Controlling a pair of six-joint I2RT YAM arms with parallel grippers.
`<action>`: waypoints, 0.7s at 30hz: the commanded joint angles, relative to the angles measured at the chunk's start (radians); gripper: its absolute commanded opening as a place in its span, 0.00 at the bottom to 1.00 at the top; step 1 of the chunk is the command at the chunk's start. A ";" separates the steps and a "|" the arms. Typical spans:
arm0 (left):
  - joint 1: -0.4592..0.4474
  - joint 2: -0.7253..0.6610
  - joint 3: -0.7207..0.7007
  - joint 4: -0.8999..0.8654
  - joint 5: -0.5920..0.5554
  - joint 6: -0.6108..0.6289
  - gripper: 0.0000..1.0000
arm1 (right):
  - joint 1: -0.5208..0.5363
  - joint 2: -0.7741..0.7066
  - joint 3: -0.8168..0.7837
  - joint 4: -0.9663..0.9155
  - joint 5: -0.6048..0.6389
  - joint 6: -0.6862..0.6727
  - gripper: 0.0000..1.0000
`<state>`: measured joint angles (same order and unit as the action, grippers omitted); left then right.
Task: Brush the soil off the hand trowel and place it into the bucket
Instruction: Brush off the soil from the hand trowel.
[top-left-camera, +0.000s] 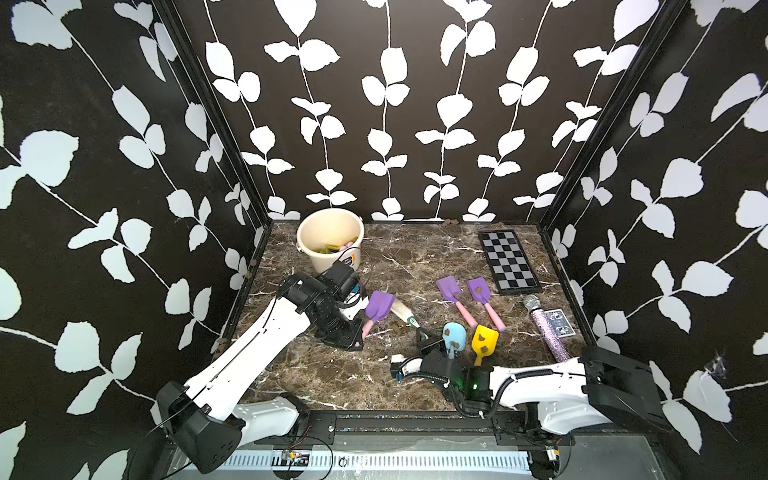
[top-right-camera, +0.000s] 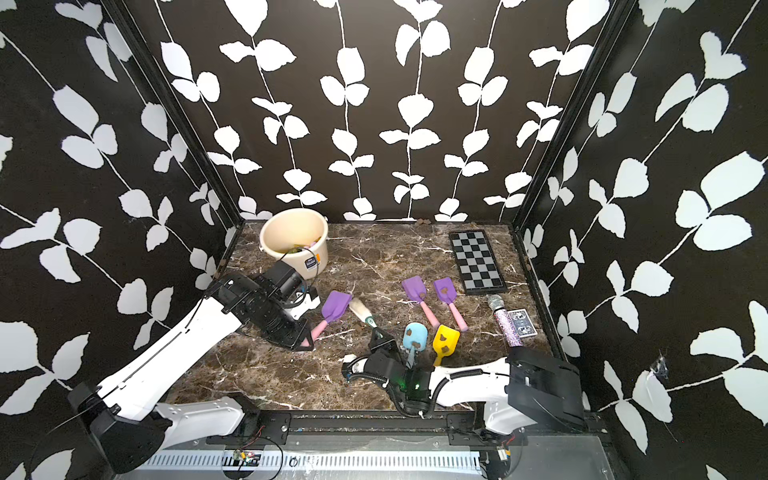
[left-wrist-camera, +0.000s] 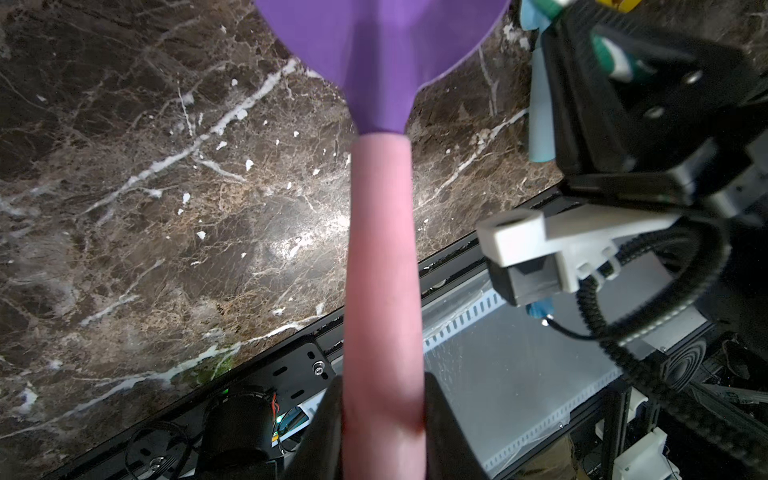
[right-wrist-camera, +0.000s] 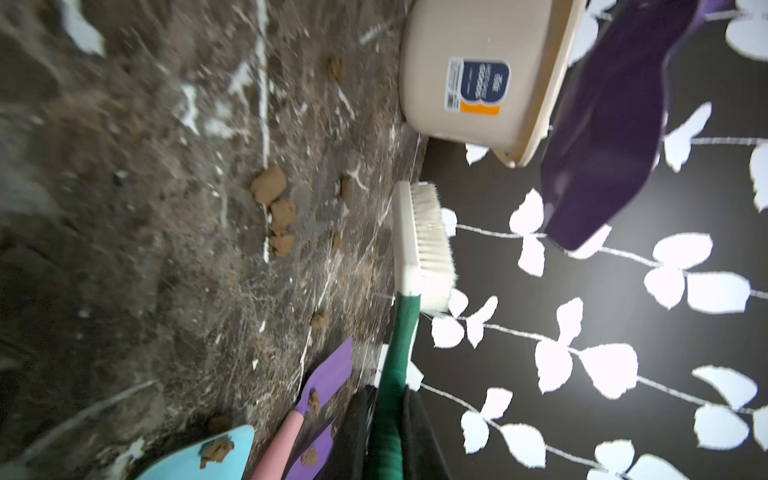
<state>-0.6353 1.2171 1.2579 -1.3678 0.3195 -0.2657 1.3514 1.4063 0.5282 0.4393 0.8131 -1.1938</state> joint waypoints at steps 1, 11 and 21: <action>0.008 0.009 -0.010 0.002 0.013 0.025 0.00 | 0.040 0.014 0.064 0.111 -0.024 -0.113 0.00; 0.016 0.002 -0.075 0.023 0.017 0.028 0.00 | 0.000 0.025 0.094 0.276 -0.039 -0.304 0.00; 0.031 -0.028 -0.065 0.046 -0.001 0.008 0.00 | -0.177 -0.021 0.046 0.302 -0.025 0.065 0.00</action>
<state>-0.6128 1.2167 1.2015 -1.3216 0.3237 -0.2520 1.2121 1.4269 0.5838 0.6250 0.7544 -1.3174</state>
